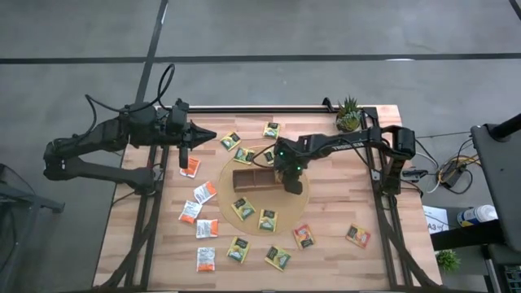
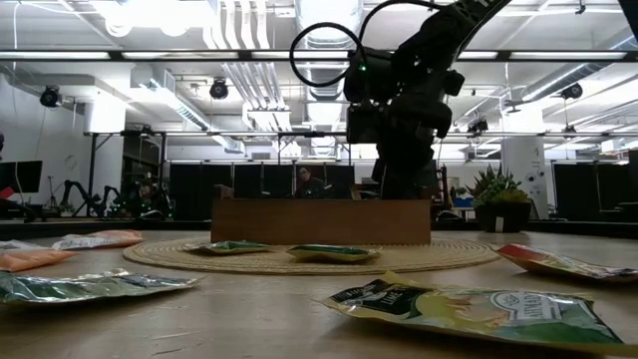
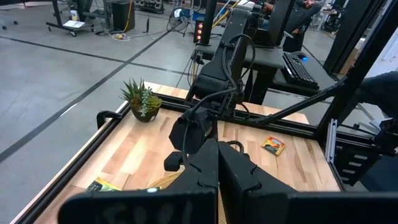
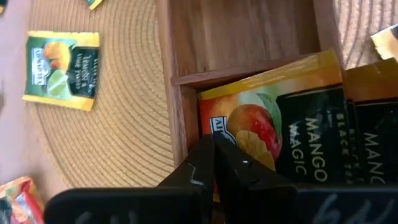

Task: Pick & Place Tea
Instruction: Put the orange tea bag into the right section of the wooden organizer

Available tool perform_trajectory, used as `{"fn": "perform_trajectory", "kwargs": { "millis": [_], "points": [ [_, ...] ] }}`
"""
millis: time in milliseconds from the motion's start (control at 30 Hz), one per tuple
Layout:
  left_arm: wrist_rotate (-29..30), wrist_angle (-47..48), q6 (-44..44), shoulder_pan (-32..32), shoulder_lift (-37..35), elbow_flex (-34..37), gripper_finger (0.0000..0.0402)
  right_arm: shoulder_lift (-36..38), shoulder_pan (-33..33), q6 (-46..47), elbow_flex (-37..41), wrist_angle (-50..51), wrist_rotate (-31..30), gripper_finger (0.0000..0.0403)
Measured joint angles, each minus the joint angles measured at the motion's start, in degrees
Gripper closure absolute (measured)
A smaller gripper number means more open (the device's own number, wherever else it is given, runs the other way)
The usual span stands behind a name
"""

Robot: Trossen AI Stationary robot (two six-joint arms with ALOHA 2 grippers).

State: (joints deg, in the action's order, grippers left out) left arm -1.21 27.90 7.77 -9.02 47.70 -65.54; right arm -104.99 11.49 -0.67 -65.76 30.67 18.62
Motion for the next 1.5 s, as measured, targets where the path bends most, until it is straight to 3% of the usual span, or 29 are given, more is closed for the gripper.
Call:
{"fn": "perform_trajectory", "kwargs": {
  "millis": [633, 1133, 1500],
  "points": [
    [0.0, 0.0, 0.0, 0.0, 0.0, 0.0, 0.04, 0.3, -3.1, 0.0, 0.0, 0.0, -12.5, 0.0395],
    [0.0, 0.0, 0.2, 0.0, 0.0, 0.0, 0.04, 3.7, -3.4, 0.4, -0.6, 2.3, -8.4, 0.0395],
    [0.0, 0.0, 0.3, 0.0, 0.0, 0.0, 0.04, 17.6, -5.5, 7.3, -0.8, 12.5, -3.2, 0.0394]
  ]
}}
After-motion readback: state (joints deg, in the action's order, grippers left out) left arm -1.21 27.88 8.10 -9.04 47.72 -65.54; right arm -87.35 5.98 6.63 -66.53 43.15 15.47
